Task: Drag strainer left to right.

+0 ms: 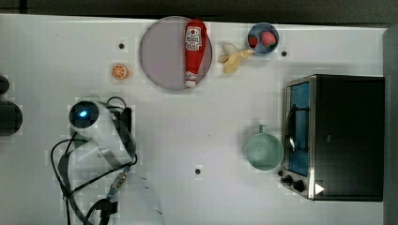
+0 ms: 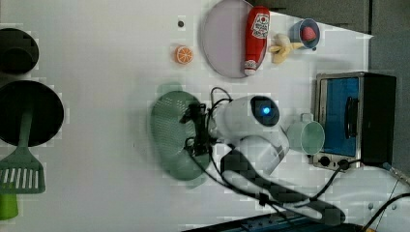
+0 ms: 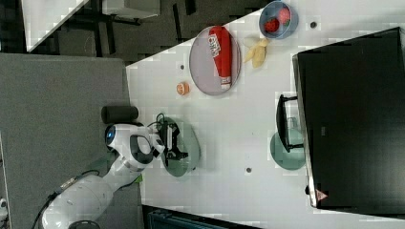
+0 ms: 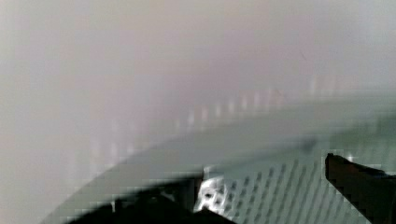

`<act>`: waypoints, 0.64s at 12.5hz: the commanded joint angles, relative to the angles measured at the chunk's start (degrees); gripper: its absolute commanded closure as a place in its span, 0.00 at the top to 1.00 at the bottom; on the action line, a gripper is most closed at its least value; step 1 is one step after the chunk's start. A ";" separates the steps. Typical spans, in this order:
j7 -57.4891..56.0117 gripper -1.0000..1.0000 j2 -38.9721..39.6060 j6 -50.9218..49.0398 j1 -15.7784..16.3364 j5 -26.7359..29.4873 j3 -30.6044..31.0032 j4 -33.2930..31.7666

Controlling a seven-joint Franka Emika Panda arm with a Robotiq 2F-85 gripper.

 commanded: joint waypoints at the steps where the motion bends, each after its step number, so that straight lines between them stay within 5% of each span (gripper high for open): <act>1: 4.33 1.00 -3.39 1.23 2.76 0.32 1.30 0.02; 8: 4.30 1.00 -3.19 6.65 2.84 0.30 -1.60 -2.53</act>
